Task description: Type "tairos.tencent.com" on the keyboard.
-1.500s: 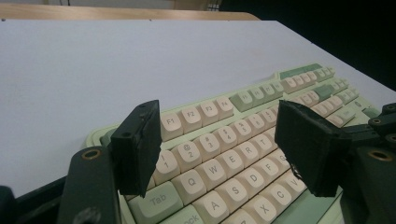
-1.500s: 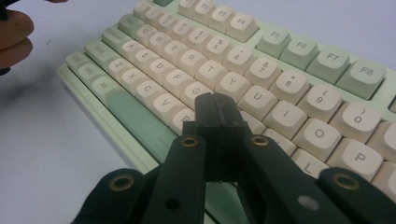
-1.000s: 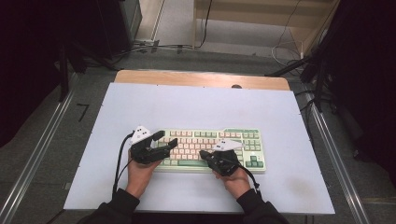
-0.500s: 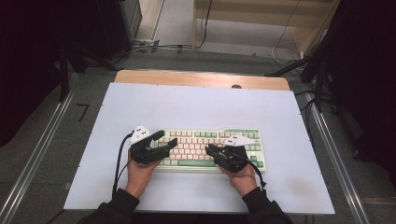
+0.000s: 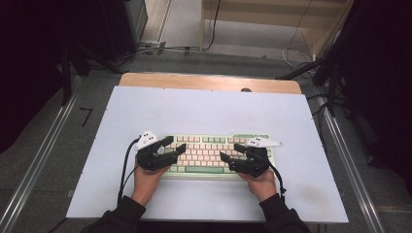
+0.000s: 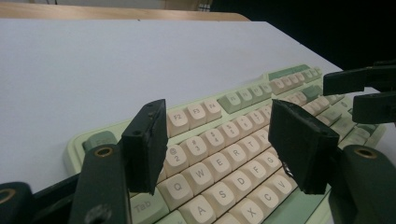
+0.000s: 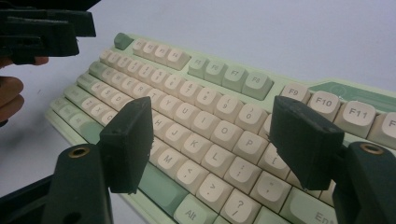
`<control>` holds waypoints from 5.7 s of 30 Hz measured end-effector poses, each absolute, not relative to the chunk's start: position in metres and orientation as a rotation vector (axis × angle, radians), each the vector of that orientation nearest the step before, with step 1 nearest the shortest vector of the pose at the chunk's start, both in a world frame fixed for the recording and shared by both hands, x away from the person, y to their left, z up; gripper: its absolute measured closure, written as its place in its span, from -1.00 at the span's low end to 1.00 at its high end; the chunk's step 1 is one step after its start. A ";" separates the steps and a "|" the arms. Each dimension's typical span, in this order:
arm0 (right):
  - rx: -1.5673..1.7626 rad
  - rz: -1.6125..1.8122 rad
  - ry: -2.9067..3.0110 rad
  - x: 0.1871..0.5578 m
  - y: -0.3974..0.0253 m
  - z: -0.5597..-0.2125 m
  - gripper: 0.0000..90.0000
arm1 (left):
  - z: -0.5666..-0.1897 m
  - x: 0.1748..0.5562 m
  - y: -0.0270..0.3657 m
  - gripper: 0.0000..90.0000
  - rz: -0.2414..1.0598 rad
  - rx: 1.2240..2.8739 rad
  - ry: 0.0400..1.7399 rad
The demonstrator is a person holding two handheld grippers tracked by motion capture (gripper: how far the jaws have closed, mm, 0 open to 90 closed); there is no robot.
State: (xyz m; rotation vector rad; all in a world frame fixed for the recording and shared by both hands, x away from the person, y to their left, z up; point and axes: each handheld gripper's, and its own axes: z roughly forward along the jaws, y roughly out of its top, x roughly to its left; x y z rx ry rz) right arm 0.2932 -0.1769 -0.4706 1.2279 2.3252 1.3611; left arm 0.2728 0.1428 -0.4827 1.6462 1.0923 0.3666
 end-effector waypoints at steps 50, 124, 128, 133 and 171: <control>1.219 1.348 2.333 0.293 -0.176 -0.471 -0.32 | -0.492 0.303 0.074 1.00 0.292 2.011 1.040; 1.143 1.178 2.388 0.279 -0.175 -0.485 0.94 | -0.479 0.274 0.140 -0.13 0.330 1.719 1.141; 1.133 1.156 2.410 0.278 -0.172 -0.487 0.94 | -0.479 0.272 0.140 -0.13 0.335 1.723 1.138; 1.134 1.148 2.413 0.278 -0.171 -0.488 0.94 | -0.481 0.271 0.139 -0.13 0.336 1.735 1.129; 1.165 1.310 2.331 0.279 -0.182 -0.476 0.05 | -0.483 0.271 0.133 -0.13 0.350 1.767 1.105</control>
